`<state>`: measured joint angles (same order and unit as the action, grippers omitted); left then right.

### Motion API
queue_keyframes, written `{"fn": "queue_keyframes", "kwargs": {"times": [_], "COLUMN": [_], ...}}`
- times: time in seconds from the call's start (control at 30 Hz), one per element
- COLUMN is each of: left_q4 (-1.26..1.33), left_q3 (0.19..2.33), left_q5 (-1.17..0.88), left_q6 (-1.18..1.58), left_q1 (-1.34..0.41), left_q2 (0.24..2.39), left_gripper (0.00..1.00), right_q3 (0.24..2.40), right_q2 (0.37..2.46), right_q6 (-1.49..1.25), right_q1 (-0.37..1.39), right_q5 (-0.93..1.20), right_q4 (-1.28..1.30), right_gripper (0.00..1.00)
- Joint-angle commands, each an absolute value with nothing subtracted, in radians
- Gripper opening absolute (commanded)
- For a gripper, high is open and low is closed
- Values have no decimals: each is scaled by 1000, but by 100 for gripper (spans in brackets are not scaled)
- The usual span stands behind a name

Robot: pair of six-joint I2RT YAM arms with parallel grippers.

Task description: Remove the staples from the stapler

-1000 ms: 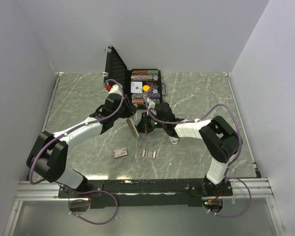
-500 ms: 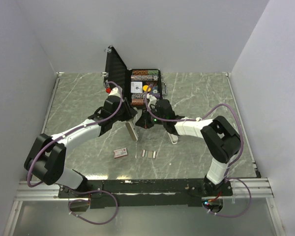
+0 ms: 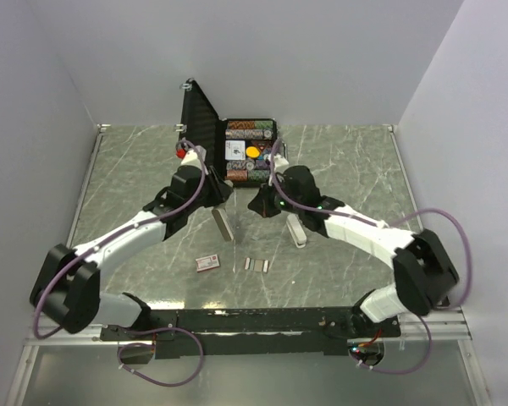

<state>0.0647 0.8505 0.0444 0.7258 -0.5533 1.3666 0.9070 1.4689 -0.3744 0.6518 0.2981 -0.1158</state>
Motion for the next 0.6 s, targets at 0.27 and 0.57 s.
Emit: {"fn": "queue_keyframes", "kwargs": {"times": [0.27, 0.57], "left_q4": [170, 178], "left_q3": [885, 925], "left_q5": [305, 422], "left_q6": [672, 683], "left_q1": [-660, -672], "left_q2": [1172, 1172], "left_gripper": [1, 0], "right_q3": [943, 1072], "right_q2": [1262, 1367], "right_q6": [-333, -396], "right_q1": [750, 867], "right_q5": [629, 580], "right_q4": [166, 164], "right_gripper": [0, 0]}}
